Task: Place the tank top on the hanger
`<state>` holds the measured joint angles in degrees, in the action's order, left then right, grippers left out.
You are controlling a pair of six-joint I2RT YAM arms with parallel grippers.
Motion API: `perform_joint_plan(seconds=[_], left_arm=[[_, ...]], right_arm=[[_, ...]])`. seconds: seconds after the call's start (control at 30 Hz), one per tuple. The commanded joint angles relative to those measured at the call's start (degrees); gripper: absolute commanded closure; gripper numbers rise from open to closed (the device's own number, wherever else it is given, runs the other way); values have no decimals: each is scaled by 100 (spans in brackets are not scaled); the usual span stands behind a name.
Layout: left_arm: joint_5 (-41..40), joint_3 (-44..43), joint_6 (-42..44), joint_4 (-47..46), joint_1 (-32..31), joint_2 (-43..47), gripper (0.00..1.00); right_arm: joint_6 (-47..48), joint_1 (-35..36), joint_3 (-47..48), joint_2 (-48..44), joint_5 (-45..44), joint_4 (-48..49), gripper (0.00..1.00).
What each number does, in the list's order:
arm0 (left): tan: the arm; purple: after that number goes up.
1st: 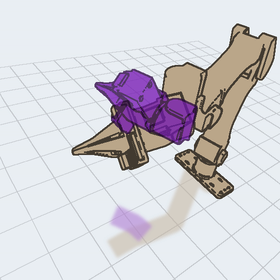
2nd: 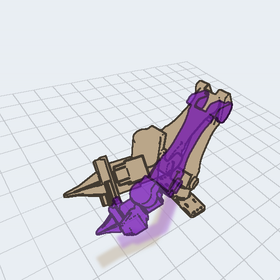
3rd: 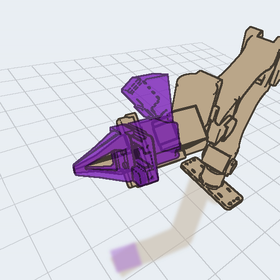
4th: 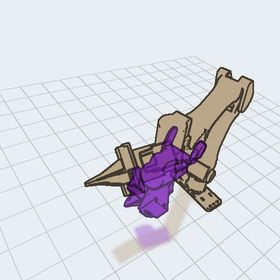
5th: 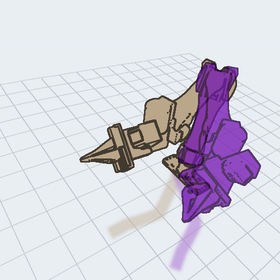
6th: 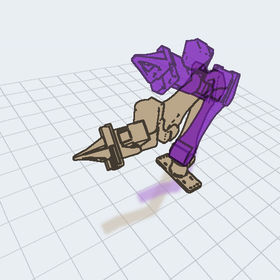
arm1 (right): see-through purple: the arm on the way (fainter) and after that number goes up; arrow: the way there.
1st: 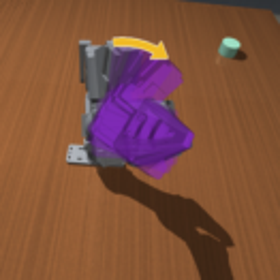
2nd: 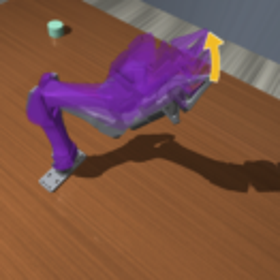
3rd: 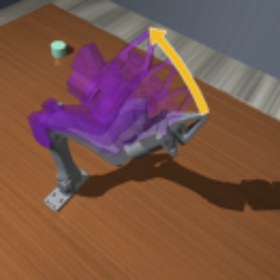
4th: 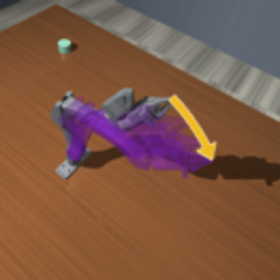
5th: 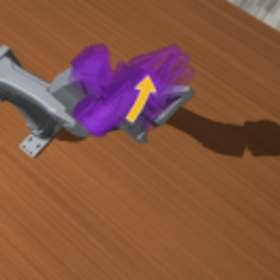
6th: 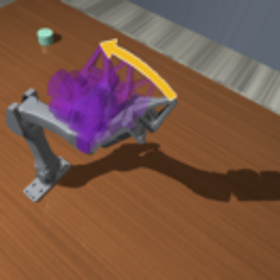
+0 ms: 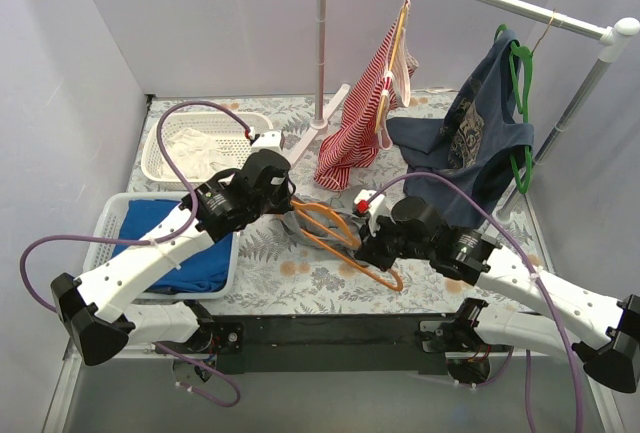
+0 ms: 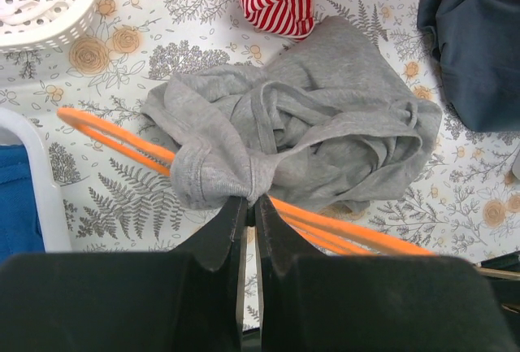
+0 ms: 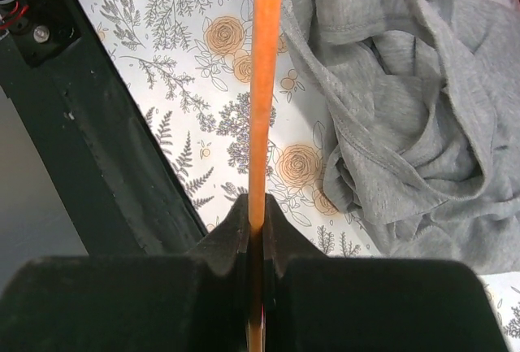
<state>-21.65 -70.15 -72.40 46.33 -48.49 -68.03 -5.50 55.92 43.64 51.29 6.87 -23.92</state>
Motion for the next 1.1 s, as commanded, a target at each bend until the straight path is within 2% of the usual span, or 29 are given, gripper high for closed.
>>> perform_joint_plan(seconds=[0.0,0.17,0.37,0.67,0.9,0.97,1.07], left_arm=[[-269,-306,156,43,15,141,100],[-244,-464,288,298,24,149,100],[-50,-500,358,360,15,150,100],[-296,-491,332,289,15,211,98],[-550,-316,314,193,15,281,91],[-638,-254,227,167,15,334,80],[-534,27,314,-218,24,606,73]], right_arm=[[189,121,251,48,34,634,99],[321,130,285,-145,-650,512,99],[496,147,610,38,-652,459,99],[699,534,857,435,-952,309,99],[717,551,769,453,-723,608,99],[717,551,743,417,-531,713,99],[717,551,734,513,-459,810,99]])
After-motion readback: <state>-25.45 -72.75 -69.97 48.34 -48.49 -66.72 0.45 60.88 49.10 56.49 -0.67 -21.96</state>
